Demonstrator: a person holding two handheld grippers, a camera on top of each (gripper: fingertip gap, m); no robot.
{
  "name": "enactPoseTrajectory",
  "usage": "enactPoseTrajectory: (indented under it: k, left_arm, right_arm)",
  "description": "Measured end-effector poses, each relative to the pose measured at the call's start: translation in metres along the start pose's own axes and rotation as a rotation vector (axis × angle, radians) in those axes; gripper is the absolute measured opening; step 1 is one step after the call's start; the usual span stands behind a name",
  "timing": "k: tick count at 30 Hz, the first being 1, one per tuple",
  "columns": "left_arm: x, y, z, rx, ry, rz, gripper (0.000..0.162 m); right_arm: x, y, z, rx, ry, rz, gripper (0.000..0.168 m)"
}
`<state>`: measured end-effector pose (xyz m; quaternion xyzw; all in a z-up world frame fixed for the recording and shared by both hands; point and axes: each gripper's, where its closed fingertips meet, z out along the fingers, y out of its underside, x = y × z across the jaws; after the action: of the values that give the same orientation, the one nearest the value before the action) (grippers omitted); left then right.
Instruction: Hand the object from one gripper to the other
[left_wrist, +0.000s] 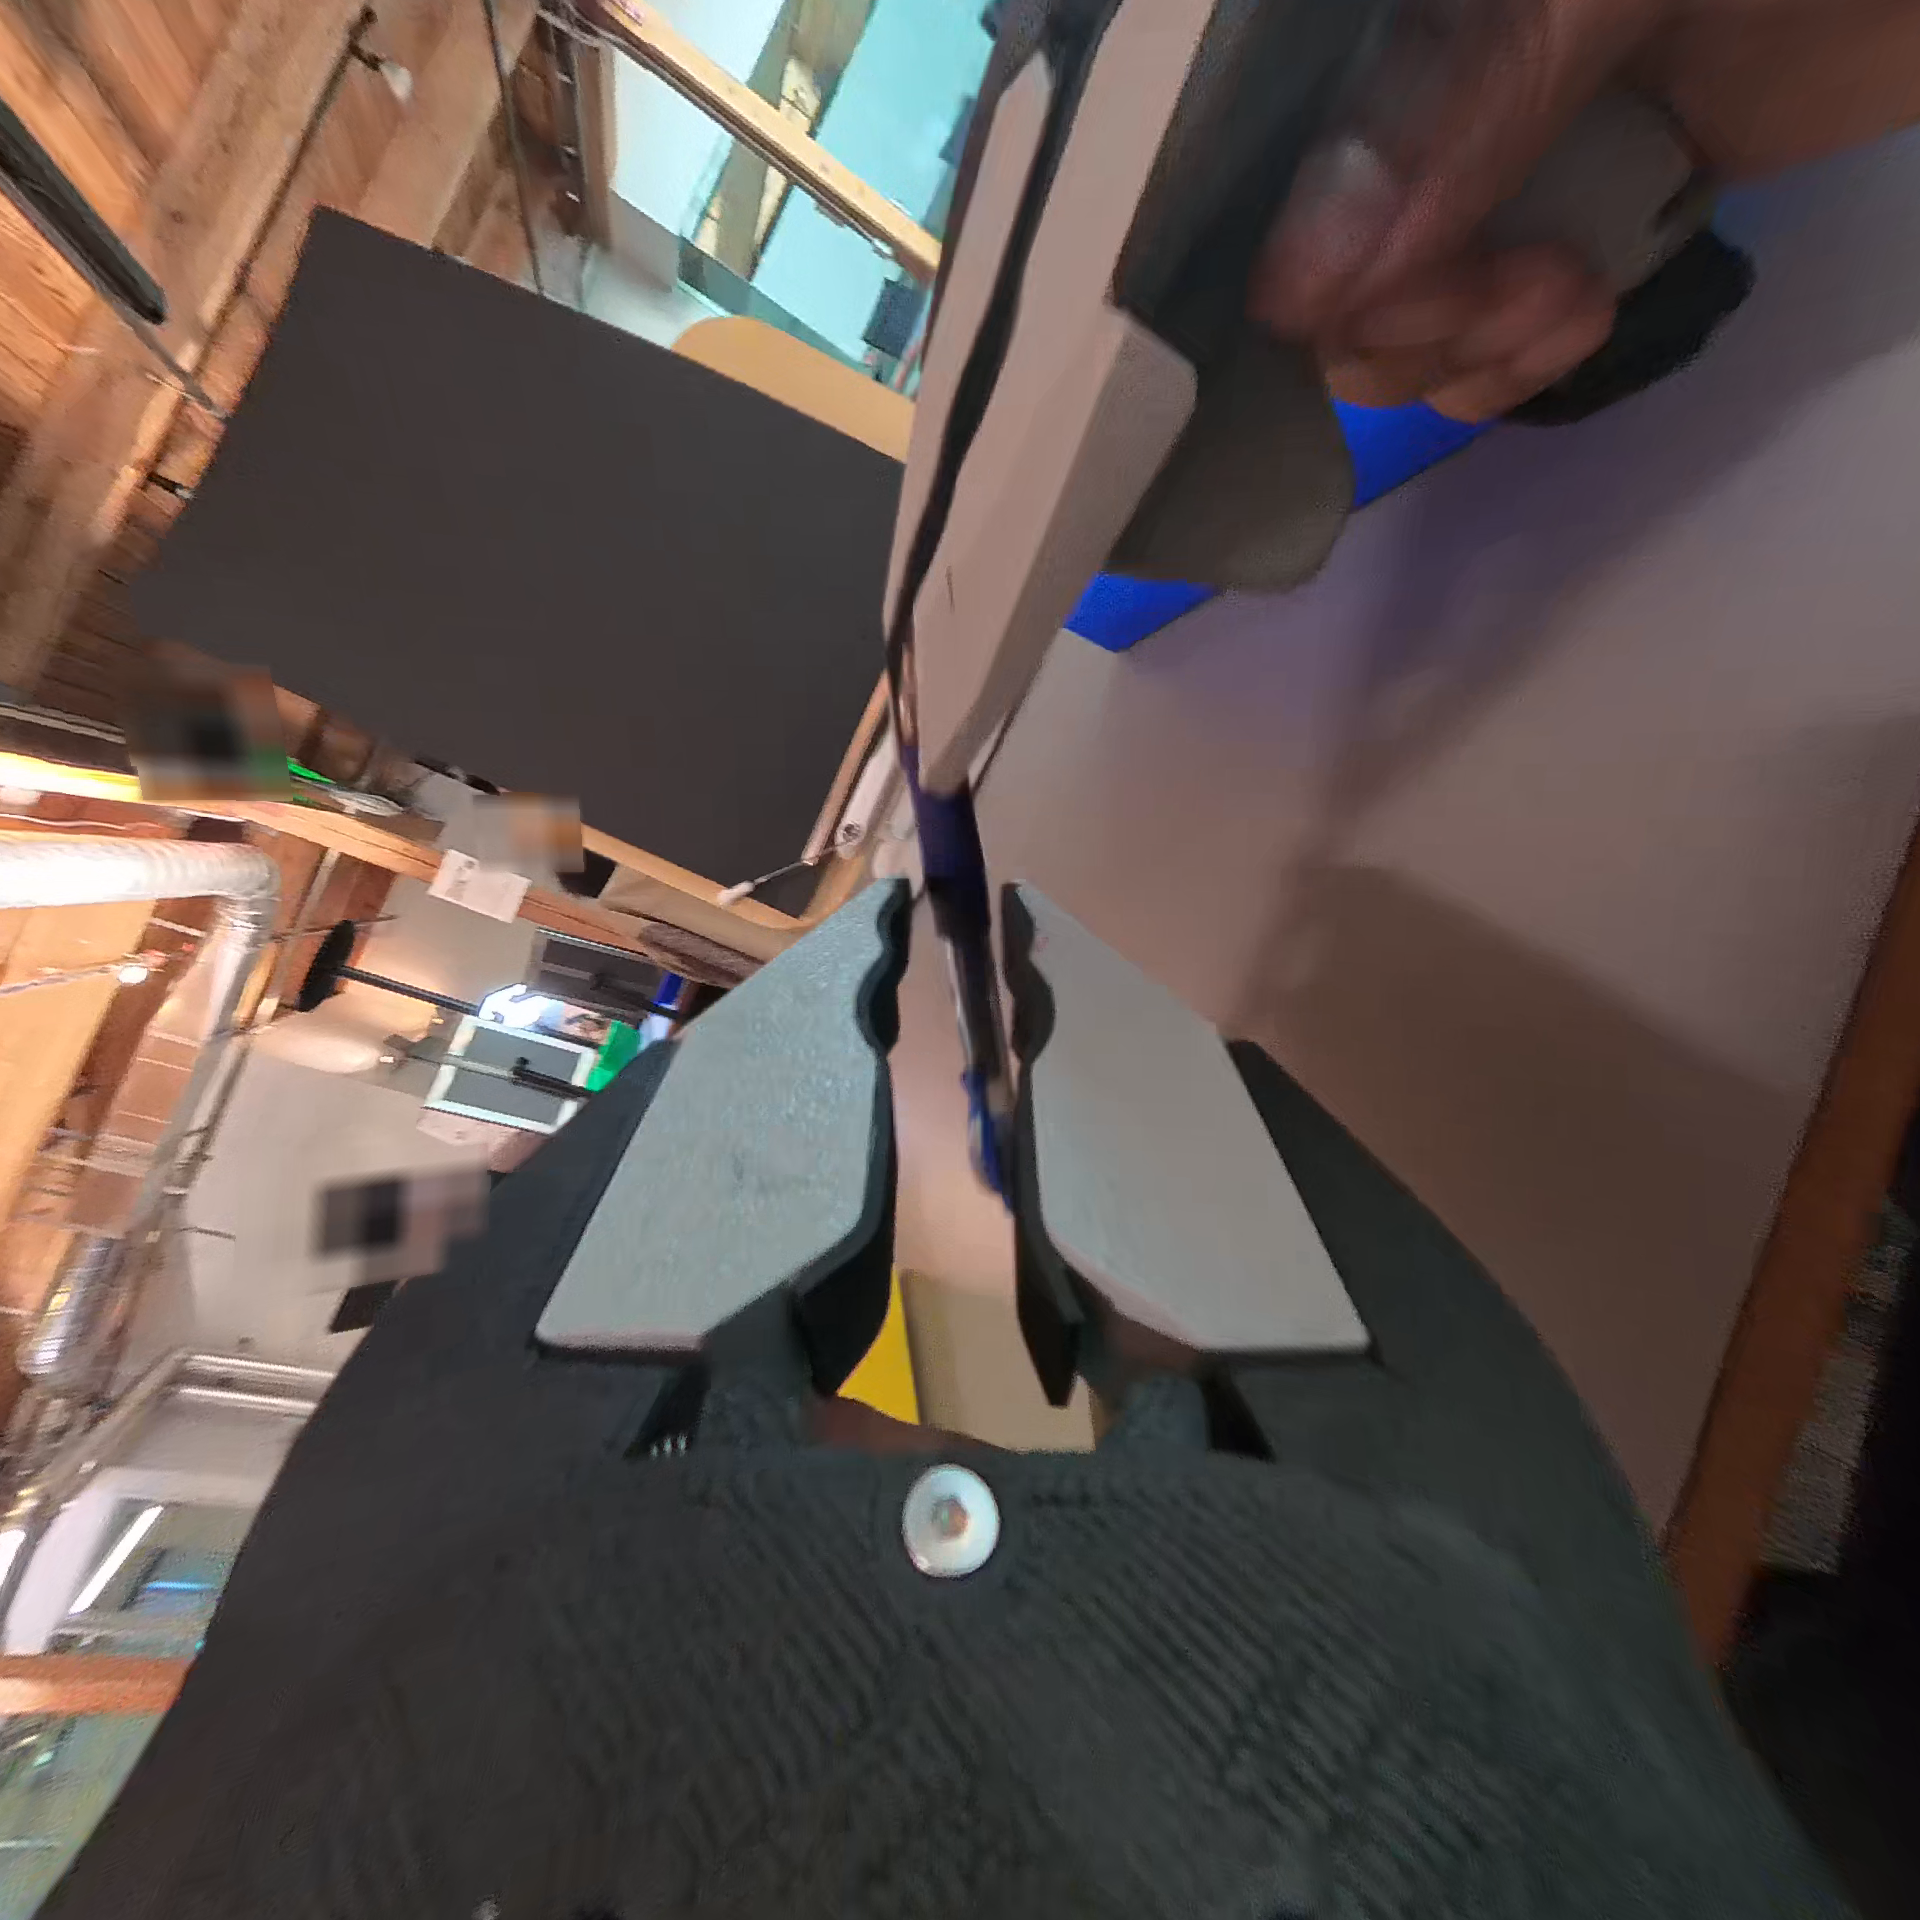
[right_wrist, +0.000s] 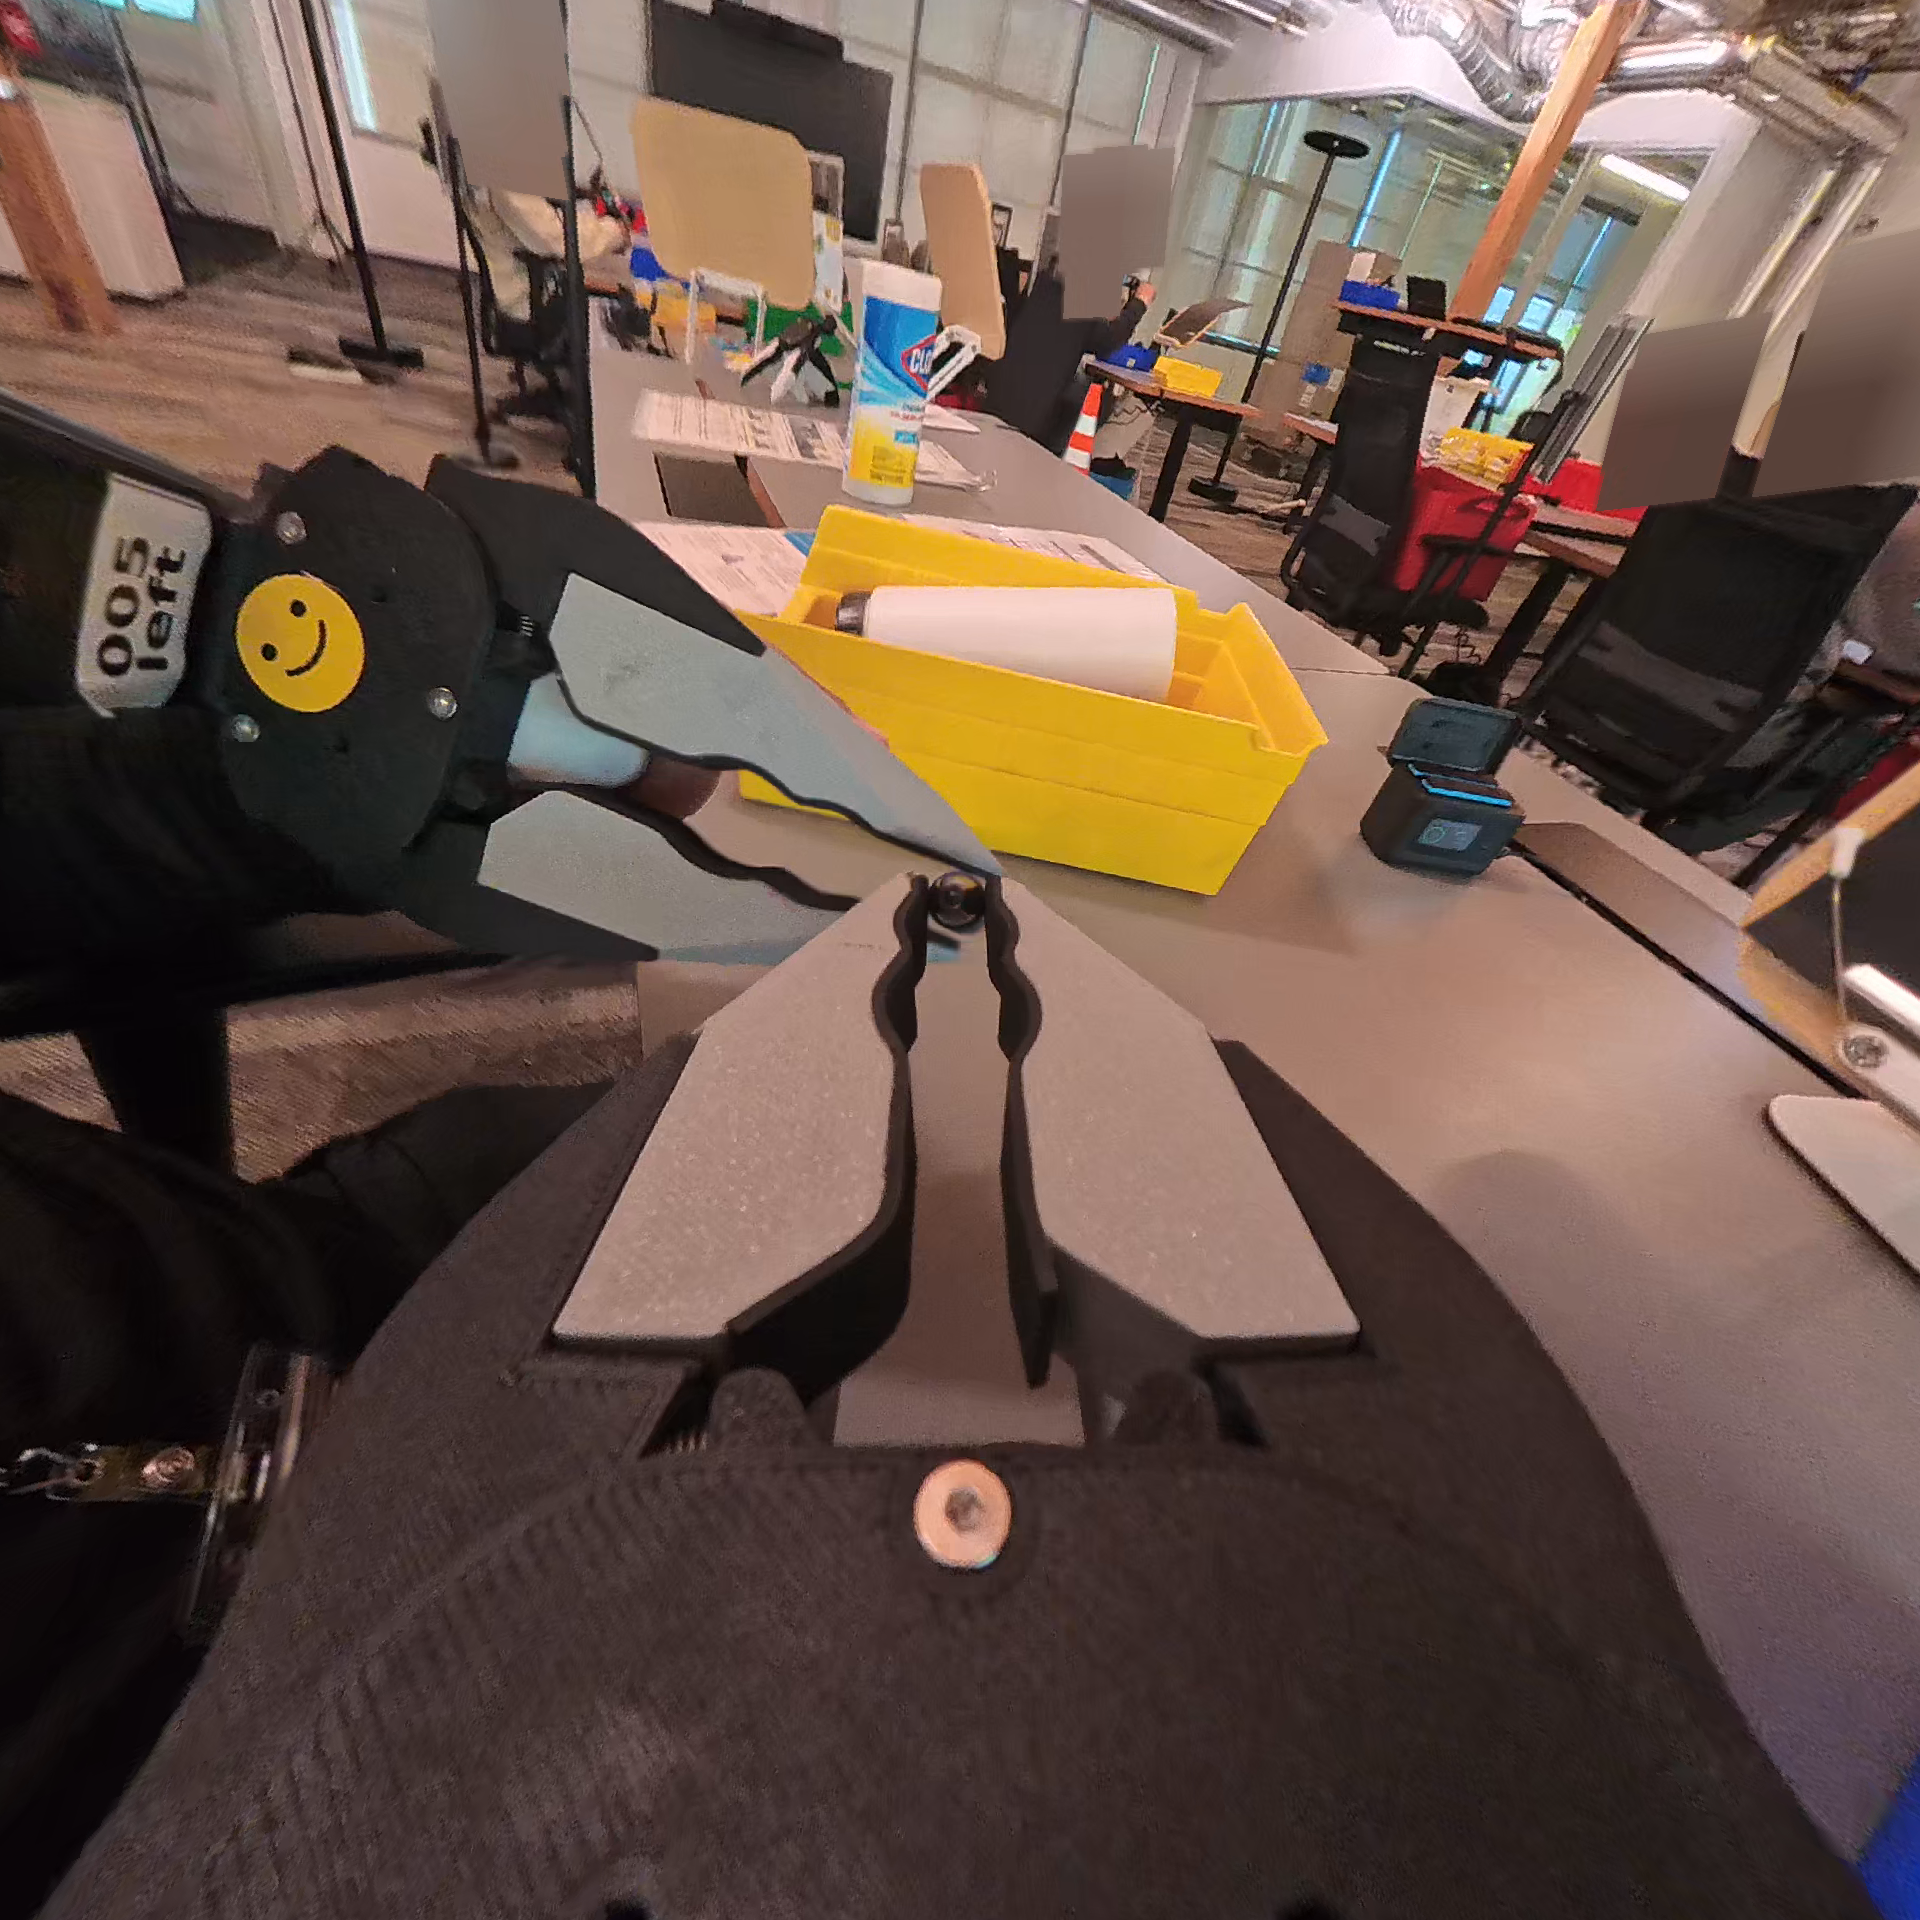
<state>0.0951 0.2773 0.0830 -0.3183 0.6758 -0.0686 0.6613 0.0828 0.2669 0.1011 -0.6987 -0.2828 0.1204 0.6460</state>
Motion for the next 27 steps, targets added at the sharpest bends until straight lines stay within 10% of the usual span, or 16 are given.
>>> enactPoseTrajectory:
  k: [11, 21, 27]
  left_arm:
    - [-0.012, 0.032, -0.01, -0.016, 0.143, -0.128, 0.03]
    - [-0.011, 0.004, -0.013, 0.322, -0.346, 0.51, 0.034]
    - [0.012, -0.008, -0.008, 0.381, -0.397, 0.582, 0.054]
  right_arm:
    - [0.028, -0.028, -0.038, 0.215, -0.138, 0.393, 0.008]
    - [0.031, -0.031, -0.048, 0.286, -0.324, 0.704, 0.008]
    - [0.032, -0.023, -0.04, 0.287, -0.38, 0.85, 0.008]
